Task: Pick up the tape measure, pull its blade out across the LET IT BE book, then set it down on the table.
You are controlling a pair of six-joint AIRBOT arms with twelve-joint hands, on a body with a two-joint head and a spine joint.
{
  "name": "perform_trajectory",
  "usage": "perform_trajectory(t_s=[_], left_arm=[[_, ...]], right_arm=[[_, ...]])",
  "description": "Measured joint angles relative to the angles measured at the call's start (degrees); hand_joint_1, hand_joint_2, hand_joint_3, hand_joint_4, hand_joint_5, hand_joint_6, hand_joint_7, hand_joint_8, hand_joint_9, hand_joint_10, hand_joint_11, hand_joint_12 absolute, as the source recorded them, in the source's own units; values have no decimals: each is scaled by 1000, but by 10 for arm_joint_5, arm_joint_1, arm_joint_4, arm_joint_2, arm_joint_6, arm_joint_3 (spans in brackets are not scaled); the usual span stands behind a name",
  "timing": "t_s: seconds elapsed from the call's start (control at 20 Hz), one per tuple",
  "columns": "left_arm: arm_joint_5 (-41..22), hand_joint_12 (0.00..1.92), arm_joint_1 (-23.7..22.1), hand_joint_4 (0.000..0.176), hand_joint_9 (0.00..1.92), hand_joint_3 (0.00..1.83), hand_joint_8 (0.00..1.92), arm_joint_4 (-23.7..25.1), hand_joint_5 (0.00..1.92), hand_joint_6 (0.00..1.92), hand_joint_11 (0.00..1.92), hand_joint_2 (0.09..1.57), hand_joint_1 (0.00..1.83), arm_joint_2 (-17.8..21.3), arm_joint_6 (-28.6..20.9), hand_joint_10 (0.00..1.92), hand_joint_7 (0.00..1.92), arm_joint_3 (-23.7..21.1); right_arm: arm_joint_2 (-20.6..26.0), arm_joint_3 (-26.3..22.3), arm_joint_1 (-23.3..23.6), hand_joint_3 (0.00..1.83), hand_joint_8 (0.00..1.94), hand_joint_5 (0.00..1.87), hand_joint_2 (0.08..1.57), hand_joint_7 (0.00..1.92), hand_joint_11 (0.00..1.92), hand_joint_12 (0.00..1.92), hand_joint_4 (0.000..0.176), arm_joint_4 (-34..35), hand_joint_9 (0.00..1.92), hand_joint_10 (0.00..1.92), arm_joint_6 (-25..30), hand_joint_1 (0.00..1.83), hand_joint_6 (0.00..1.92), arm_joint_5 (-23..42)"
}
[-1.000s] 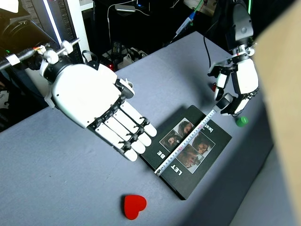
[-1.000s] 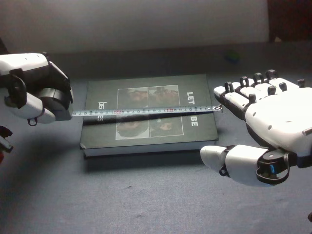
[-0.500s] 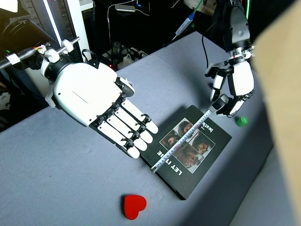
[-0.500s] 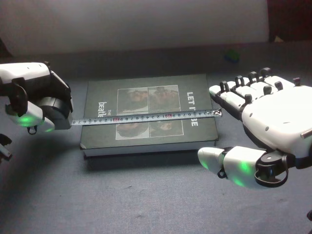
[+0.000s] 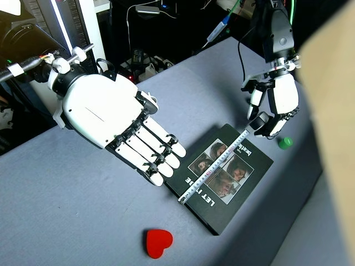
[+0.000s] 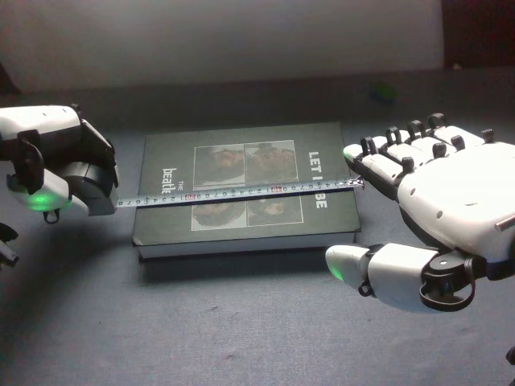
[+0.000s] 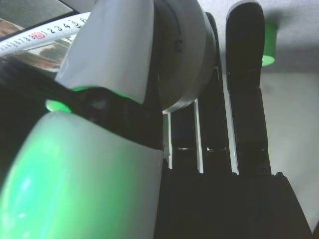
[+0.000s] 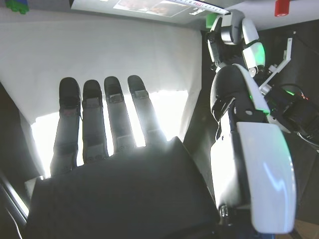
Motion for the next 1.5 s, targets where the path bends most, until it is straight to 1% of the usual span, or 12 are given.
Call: perform_trajectory(t_s=[0.25,0.35,0.55,0.65,0.8,1.0,1.15,1.2,1.3,1.4,1.45,1.5], left_arm=[[-1,1176,0,0,913,0,1230,0,845,933,929,1158,1367,0,-4,1334,826,-1],[-4,1196,-3,0,899,0,1226,1,835,953,893,1159,1366,4,-4,1343,834,-8],[1,1243,-24,0,888,0,1218,2,824,957,913,1162,1366,33,-4,1361,845,-46],[-1,1191,-33,0,901,0,1217,2,832,941,916,1158,1367,51,-3,1344,845,-67],[-6,1185,-41,0,901,0,1218,2,834,943,912,1158,1367,81,-1,1342,844,-107],[-7,1188,-37,0,911,0,1220,2,841,941,939,1157,1368,126,-5,1337,835,-158],[-6,1177,-27,0,911,0,1211,2,842,940,919,1156,1368,154,-4,1337,841,-187],[-6,1176,-22,0,977,0,1138,2,885,849,921,1131,1378,161,-4,1285,906,-196],[6,1173,-10,0,999,0,1118,2,890,832,920,1124,1381,170,-4,1263,921,-211],[12,1177,-8,0,992,0,1113,3,894,828,926,1123,1381,172,-3,1271,925,-216],[12,1200,-8,0,986,0,1112,3,896,827,924,1122,1380,172,-4,1277,927,-216],[11,1217,-8,0,915,4,1184,3,845,922,923,1149,1370,172,-3,1336,866,-216]], right_arm=[[0,0,0,2,1,2,1201,16,0,409,21,-1,43,2,0,0,0,2],[-1,0,0,3,0,0,1205,10,0,414,22,-1,36,0,0,0,0,2],[-1,0,0,2,4,6,1206,19,0,387,21,-1,39,2,0,0,2,-1],[-1,0,0,1,3,7,1206,20,0,410,21,-1,41,2,0,0,2,-5],[0,0,0,1,1,8,1206,17,0,394,21,0,35,2,-1,0,1,-16],[6,-1,1,0,0,3,1206,10,0,387,22,34,35,2,-24,0,0,-28],[17,-8,3,0,2,8,1206,13,0,388,21,37,38,3,-30,0,2,-16],[19,-8,3,0,1,9,1206,14,0,377,21,33,38,2,-32,0,2,-11],[28,-11,3,0,1,9,1205,15,0,374,21,34,39,2,-34,0,1,0],[37,-13,3,1,5,10,1207,25,0,374,21,36,47,5,-36,0,2,3],[41,-15,3,0,6,19,1207,37,0,407,21,37,60,7,-45,0,3,3],[45,-22,3,0,6,21,1207,40,0,414,21,45,63,7,-58,0,4,4]])
